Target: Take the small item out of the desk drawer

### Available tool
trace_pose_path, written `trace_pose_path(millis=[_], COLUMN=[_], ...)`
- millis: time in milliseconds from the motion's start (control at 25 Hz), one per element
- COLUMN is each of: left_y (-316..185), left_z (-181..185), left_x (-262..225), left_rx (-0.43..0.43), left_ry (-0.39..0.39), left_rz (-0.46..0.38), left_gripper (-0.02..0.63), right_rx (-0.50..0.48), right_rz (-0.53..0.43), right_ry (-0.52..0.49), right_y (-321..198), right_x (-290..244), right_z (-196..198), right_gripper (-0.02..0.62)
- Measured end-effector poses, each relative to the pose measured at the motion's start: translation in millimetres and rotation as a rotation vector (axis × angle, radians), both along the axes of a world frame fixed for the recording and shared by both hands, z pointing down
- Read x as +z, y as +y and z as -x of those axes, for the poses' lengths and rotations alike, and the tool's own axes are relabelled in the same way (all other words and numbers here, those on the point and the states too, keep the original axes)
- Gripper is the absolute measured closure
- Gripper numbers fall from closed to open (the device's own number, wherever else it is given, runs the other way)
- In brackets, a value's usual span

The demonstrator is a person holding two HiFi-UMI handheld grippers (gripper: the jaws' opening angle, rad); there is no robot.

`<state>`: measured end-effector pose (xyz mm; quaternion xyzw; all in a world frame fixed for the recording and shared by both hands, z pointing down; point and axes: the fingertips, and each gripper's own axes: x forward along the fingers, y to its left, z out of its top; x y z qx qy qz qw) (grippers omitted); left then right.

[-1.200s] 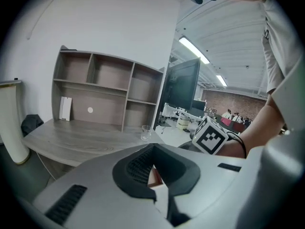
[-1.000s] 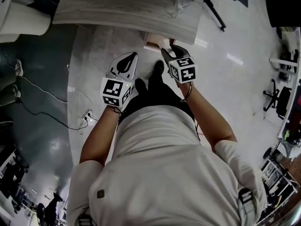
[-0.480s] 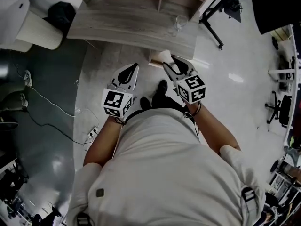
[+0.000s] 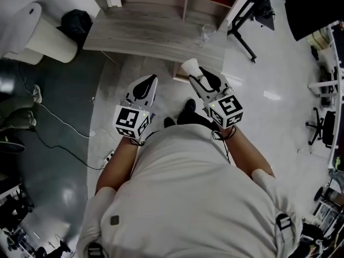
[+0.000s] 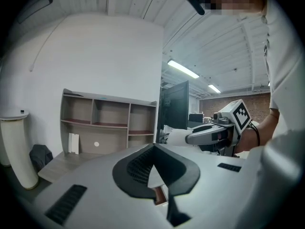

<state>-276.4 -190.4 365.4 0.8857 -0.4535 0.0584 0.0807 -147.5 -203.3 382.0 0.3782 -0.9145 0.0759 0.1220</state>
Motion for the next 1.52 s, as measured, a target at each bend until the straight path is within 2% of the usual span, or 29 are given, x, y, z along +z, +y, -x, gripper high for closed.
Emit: trace_pose_path(millis=[200,400,600,720,1120,1520], left_y=[5.6,8.7,13.4,17.6,56.2,110.8], left_z=[-7.0,-30.5,-65.3,-89.6,-191.4,-252.0], left_x=[-8.6,-17.0,-27.5,-23.8,-10.2,2.5], left_rx=[0.010,0.005,-0.019,-0.042,-0.097,-0.125], left_ry=[0.017,0.011,0.013,0.021,0.019,0.000], left_rz=[-0.009,-0.029,-0.039,-0.017,-0.003,0.037], left_gripper=[0.594,0.594,0.594,0.594,0.594,0.594], right_rx=[0.018,0.014,-0.020,-0.049,-0.114,-0.174], right_rz=[0.000,-0.013,-0.023,-0.018,-0.011,0.007], right_ry=[-0.039,-0.059,-0.059,-0.059,-0.068,-0.088], right_y=[-0.4,2.6,11.7,19.5,59.2,109.1], right_x=[-14.6,-22.5,-27.8,-29.7,-23.6,-19.2], right_z=[-17.8,-44.6,-78.9,-103.9,-208.5,-261.9], right_gripper=[0.428,0.428,0.428,0.428,0.428,0.428])
